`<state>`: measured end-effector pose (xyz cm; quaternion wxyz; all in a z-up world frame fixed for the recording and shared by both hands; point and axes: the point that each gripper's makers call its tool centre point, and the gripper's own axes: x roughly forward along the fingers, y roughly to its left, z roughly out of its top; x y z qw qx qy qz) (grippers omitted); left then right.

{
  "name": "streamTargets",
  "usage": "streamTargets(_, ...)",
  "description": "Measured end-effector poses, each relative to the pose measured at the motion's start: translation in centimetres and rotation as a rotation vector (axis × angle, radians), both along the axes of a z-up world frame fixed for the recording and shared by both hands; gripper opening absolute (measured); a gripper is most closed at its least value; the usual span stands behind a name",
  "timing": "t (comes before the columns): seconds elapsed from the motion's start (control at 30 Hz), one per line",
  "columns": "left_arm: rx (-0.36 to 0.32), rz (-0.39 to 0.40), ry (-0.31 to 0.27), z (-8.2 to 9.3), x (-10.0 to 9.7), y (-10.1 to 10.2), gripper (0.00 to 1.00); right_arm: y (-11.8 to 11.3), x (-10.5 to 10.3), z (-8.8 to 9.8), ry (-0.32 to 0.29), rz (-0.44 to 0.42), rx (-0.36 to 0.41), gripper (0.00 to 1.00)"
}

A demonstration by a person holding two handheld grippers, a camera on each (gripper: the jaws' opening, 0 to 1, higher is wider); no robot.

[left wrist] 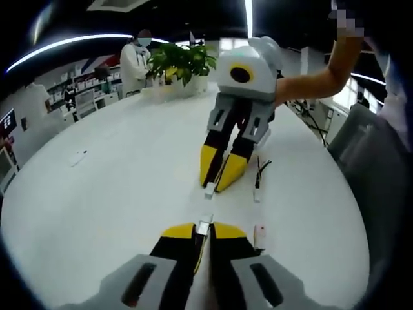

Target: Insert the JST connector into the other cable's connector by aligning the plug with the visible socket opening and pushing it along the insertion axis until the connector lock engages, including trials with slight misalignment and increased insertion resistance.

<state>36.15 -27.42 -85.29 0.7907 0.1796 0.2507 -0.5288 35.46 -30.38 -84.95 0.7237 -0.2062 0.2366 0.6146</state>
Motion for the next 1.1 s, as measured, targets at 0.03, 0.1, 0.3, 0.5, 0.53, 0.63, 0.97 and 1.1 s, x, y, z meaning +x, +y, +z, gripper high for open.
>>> streamTargets(0.03, -0.003, -0.009, -0.004, 0.0, 0.1, -0.1, 0.01, 0.0, 0.0, 0.0, 0.0, 0.0, 0.0, 0.05)
streamTargets(0.1, -0.008, -0.027, -0.011, 0.1, -0.1, -0.1, 0.0, 0.0, 0.0, 0.0, -0.002, 0.003, 0.0, 0.05)
streamTargets(0.3, -0.024, -0.039, -0.011, 0.1, 0.0, -0.1, 0.0, 0.0, 0.0, -0.1, -0.013, 0.023, 0.002, 0.04)
streamTargets(0.5, -0.044, -0.04, -0.016, 0.2, 0.0, 0.1, 0.0, -0.1, -0.3, -0.2, -0.018, 0.039, -0.003, 0.04)
streamTargets(0.53, -0.045, -0.037, -0.017, 0.2, 0.0, 0.1, 0.0, -0.2, -0.3, -0.2, -0.019, 0.043, -0.004, 0.04)
streamTargets(0.63, -0.038, -0.023, -0.014, 0.2, 0.0, 0.1, 0.0, -0.3, -0.5, -0.2, -0.015, 0.045, -0.007, 0.04)
streamTargets(0.97, -0.025, -0.028, -0.007, 1.4, -1.1, -0.5, 0.0, -0.3, -1.0, 1.3, -0.025, 0.059, 0.013, 0.03)
streamTargets(1.1, -0.039, -0.047, -0.017, 2.1, -1.6, -0.5, 0.0, -0.1, -1.3, 2.4, -0.017, 0.059, 0.044, 0.03)
